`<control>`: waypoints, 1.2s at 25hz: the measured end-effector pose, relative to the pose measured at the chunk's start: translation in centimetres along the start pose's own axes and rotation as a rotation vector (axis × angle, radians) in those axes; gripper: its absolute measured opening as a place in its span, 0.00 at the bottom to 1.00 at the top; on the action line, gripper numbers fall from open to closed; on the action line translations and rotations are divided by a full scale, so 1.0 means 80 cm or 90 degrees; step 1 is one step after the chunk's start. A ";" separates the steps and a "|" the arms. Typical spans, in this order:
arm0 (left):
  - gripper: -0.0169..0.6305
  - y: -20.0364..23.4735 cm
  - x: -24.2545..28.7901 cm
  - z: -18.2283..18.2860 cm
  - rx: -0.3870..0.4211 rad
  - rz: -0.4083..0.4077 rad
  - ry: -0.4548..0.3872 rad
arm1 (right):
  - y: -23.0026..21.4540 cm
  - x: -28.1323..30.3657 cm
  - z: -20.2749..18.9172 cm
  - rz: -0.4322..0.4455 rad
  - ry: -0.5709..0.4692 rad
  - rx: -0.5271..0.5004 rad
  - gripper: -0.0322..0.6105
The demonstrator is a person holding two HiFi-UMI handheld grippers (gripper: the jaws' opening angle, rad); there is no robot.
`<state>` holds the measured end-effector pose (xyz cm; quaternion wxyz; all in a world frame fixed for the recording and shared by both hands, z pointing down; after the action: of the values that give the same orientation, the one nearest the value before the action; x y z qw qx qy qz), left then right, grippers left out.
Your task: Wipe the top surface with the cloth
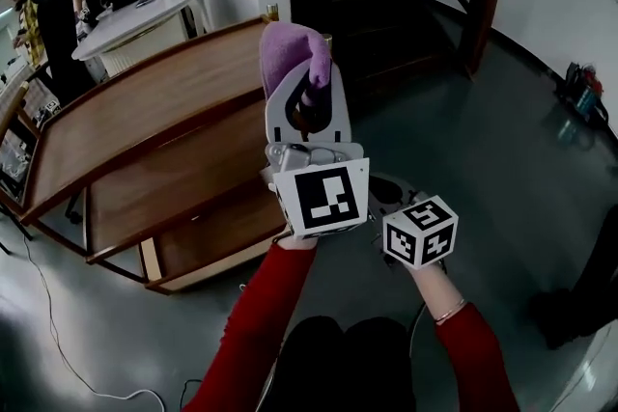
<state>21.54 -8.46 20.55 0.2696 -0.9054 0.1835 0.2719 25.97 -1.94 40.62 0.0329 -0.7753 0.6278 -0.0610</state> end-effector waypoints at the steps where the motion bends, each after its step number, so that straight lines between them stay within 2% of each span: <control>1: 0.10 -0.010 0.002 -0.012 -0.005 -0.015 0.030 | -0.001 -0.001 0.002 0.001 -0.002 -0.001 0.06; 5: 0.10 -0.060 -0.003 -0.094 -0.018 -0.084 0.181 | -0.016 -0.006 -0.008 -0.016 -0.003 -0.002 0.06; 9: 0.10 -0.112 -0.056 -0.186 -0.037 -0.134 0.295 | -0.038 -0.013 -0.057 -0.048 0.036 0.019 0.06; 13: 0.10 -0.162 -0.110 -0.250 -0.027 -0.194 0.343 | -0.052 -0.020 -0.104 -0.071 0.066 0.049 0.06; 16: 0.10 -0.186 -0.142 -0.298 -0.032 -0.210 0.385 | -0.062 -0.022 -0.136 -0.086 0.084 0.059 0.06; 23: 0.10 -0.219 -0.233 -0.431 -0.100 -0.239 0.562 | -0.075 -0.035 -0.208 -0.106 0.154 0.106 0.06; 27: 0.10 -0.226 -0.253 -0.463 -0.143 -0.220 0.616 | -0.076 -0.030 -0.230 -0.098 0.171 0.120 0.06; 30: 0.10 -0.237 -0.264 -0.470 -0.155 -0.231 0.638 | -0.074 -0.028 -0.237 -0.094 0.178 0.123 0.06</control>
<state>28.84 -11.70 67.01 0.0848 -0.9660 0.0972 -0.2240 28.65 1.98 60.00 0.0152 -0.7964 0.5588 -0.2306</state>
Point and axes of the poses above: the fingertips, and each gripper's own axes: x forward along the fingers, y to its left, z out of its top, the point moved 4 cm from there along -x, backward along the fingers, and after that the axes turned 5 degrees about -y, right-handed, at the moved point
